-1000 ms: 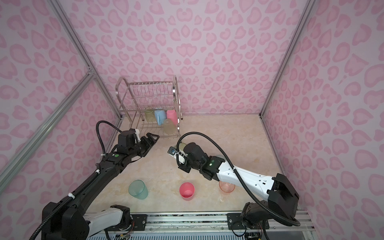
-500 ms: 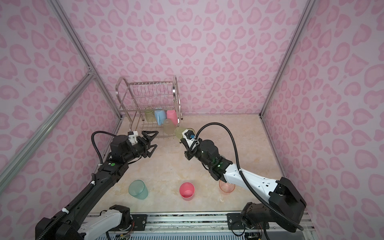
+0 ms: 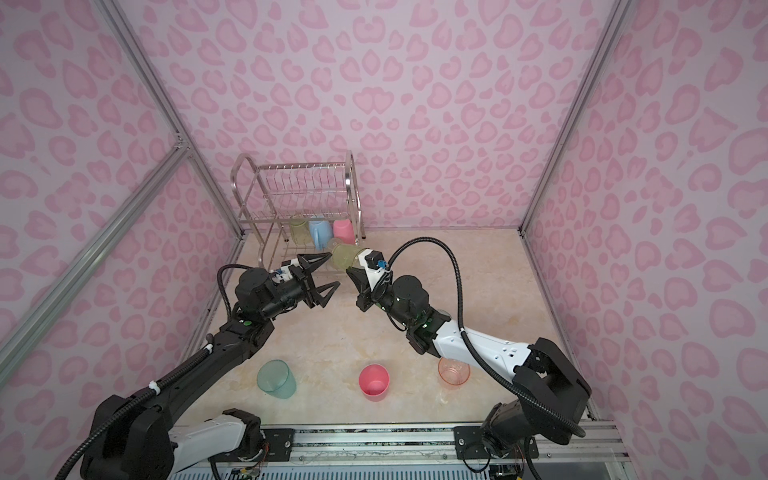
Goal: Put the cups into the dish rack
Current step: 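Lift the green glass cup toward the left gripper while the left gripper approaches, then grasp the green glass cup with the left gripper from the right gripper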
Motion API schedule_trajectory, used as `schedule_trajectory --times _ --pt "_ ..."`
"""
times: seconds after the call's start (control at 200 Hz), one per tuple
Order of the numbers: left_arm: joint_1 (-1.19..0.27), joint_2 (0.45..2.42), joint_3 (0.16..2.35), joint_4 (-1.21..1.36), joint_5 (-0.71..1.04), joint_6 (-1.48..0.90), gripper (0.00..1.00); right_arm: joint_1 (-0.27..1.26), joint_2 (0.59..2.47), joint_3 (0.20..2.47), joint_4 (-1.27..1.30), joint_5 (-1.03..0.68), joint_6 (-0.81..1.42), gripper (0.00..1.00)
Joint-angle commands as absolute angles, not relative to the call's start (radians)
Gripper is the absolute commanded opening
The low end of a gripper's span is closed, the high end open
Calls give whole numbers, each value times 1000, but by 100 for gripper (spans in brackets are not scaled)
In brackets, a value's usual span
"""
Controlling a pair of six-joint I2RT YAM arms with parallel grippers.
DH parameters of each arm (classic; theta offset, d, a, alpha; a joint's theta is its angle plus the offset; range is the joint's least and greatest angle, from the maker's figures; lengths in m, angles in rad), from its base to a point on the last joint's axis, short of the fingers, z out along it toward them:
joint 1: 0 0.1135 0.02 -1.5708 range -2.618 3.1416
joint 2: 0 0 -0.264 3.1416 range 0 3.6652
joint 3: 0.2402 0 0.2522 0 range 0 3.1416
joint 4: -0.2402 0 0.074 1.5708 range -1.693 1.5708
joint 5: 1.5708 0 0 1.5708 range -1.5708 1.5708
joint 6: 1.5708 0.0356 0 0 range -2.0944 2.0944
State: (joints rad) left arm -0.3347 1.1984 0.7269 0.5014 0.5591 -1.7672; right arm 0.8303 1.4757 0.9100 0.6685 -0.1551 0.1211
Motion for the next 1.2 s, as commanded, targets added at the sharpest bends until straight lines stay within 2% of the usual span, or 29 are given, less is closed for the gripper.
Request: schedule_trajectory --times 0.0,0.7,0.985,1.195 --pt "-348 1214 756 593 560 -1793 97 836 1496 929 706 -177 124 0" --pt "-388 1315 794 636 494 -1797 100 860 1565 1004 671 -217 105 0" --pt "-388 1307 792 646 441 -1779 85 864 1571 1003 667 -218 104 0" --pt "-388 1313 796 650 433 -1768 95 866 1578 1004 672 -228 115 0"
